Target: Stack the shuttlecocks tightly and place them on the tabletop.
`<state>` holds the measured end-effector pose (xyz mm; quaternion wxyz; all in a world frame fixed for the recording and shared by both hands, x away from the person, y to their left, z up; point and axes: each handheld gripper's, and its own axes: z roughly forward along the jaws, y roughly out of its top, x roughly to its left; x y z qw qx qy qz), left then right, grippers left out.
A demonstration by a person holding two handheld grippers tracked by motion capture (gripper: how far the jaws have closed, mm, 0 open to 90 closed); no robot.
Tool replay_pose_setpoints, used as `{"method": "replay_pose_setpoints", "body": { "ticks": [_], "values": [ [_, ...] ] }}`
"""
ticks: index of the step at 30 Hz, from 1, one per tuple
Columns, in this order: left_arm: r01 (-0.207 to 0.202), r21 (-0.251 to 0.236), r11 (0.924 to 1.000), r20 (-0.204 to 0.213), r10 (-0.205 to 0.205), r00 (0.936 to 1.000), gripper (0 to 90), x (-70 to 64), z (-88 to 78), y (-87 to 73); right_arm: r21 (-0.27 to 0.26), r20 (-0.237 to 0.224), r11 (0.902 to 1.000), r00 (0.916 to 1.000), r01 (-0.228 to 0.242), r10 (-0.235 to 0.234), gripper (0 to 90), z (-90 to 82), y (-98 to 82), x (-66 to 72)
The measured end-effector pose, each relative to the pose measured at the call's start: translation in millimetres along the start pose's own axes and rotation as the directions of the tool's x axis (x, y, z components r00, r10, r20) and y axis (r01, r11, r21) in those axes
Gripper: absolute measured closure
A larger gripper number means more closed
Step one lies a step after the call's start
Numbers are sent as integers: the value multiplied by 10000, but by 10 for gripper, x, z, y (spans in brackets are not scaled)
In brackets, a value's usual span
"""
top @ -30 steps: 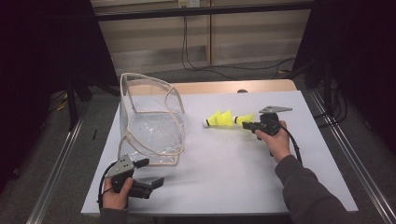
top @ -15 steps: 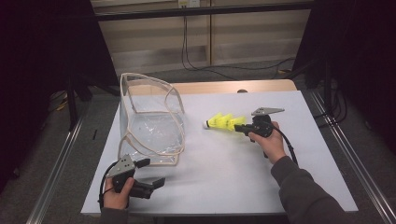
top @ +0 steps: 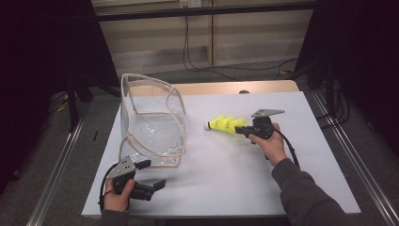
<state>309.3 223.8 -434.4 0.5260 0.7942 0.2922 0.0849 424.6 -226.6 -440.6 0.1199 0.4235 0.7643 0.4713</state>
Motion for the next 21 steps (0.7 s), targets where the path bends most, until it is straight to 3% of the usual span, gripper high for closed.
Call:
{"method": "replay_pose_setpoints", "body": {
  "ticks": [21],
  "values": [
    [4,50,10000,24,-4,10000,25,8,6,-8,135,-101,9997,9997,205,-204,900,46,-28,59]
  ]
}}
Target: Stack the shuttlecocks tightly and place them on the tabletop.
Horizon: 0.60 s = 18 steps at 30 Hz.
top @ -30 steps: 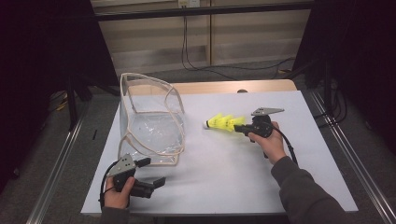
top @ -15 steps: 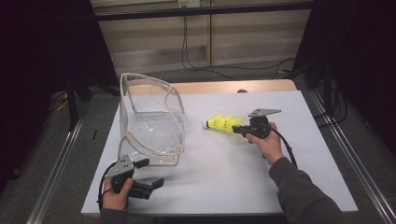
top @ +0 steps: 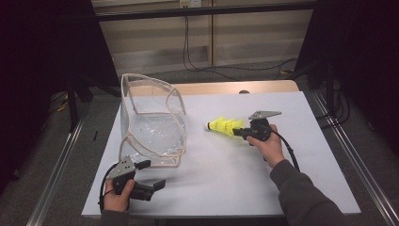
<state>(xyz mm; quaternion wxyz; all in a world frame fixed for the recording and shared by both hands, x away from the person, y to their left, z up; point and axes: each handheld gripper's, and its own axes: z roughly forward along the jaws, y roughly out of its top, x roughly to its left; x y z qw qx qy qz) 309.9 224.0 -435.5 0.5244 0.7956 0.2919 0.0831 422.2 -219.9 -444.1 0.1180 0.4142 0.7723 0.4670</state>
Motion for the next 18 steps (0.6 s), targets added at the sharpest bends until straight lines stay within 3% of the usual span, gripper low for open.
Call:
{"method": "replay_pose_setpoints", "body": {
  "ticks": [18],
  "values": [
    [-15,-37,10000,-18,15,10000,24,-3,7,7,46,22,10000,10000,-32,32,899,-15,-30,16]
  ]
}}
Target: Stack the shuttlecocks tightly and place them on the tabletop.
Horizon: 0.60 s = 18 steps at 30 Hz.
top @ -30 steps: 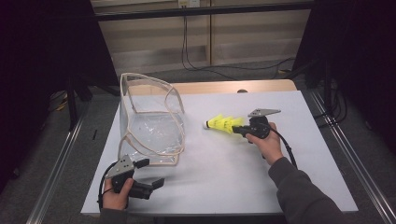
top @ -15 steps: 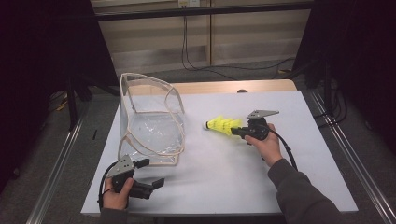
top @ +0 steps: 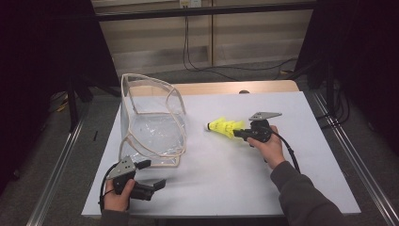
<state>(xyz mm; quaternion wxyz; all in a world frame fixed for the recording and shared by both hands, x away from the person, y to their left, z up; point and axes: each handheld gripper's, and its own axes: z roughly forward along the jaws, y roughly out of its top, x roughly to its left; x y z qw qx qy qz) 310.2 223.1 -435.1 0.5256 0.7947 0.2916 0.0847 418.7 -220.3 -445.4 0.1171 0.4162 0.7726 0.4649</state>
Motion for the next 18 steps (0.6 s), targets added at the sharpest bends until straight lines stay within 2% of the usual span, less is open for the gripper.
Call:
{"method": "replay_pose_setpoints", "body": {
  "ticks": [18],
  "values": [
    [-34,60,10000,28,34,10000,24,2,9,4,-56,-9,10000,10000,-81,80,897,31,-3,26]
  ]
}}
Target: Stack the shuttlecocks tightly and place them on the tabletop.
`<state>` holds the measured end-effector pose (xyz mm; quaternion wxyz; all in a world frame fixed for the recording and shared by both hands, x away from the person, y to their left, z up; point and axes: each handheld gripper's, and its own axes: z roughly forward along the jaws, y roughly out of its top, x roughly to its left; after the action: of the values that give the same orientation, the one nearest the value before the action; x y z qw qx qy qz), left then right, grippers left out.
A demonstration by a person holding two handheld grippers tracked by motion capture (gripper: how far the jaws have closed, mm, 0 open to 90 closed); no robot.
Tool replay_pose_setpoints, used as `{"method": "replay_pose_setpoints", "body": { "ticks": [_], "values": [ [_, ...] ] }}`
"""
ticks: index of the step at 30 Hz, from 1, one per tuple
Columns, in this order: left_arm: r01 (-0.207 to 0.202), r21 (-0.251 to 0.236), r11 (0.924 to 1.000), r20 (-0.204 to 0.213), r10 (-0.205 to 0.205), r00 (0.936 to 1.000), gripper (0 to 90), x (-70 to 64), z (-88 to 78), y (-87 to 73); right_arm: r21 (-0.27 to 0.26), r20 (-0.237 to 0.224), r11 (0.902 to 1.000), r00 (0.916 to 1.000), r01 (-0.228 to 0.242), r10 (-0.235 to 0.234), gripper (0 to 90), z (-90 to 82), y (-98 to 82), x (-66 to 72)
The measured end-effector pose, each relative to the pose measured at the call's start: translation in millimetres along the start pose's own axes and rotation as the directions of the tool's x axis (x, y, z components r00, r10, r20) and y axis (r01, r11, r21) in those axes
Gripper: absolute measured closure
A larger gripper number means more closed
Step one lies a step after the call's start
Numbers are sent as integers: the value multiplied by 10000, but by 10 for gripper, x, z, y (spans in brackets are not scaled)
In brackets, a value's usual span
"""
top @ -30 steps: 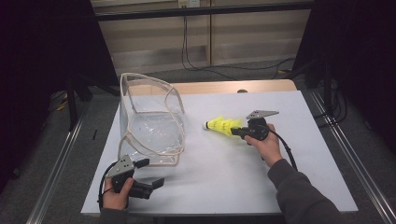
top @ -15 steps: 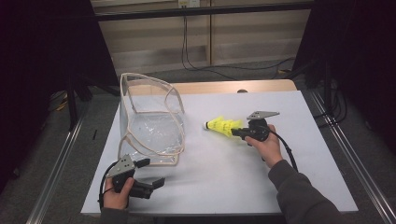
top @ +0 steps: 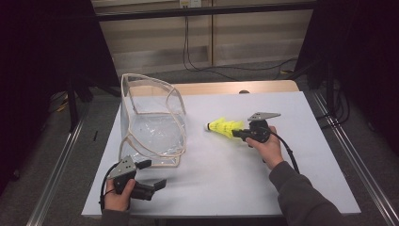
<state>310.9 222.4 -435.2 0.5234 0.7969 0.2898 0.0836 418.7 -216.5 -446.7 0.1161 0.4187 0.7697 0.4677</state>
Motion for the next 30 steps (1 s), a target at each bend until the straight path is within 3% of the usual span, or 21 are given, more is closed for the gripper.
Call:
{"method": "replay_pose_setpoints", "body": {
  "ticks": [14,30],
  "values": [
    [6,0,10000,4,-6,10000,25,-2,4,-1,37,153,10000,9999,-55,54,897,34,-14,1],
    [-17,23,10000,26,17,10000,24,-1,8,-2,6,-233,10000,9997,83,-83,897,59,-17,42]
  ]
}}
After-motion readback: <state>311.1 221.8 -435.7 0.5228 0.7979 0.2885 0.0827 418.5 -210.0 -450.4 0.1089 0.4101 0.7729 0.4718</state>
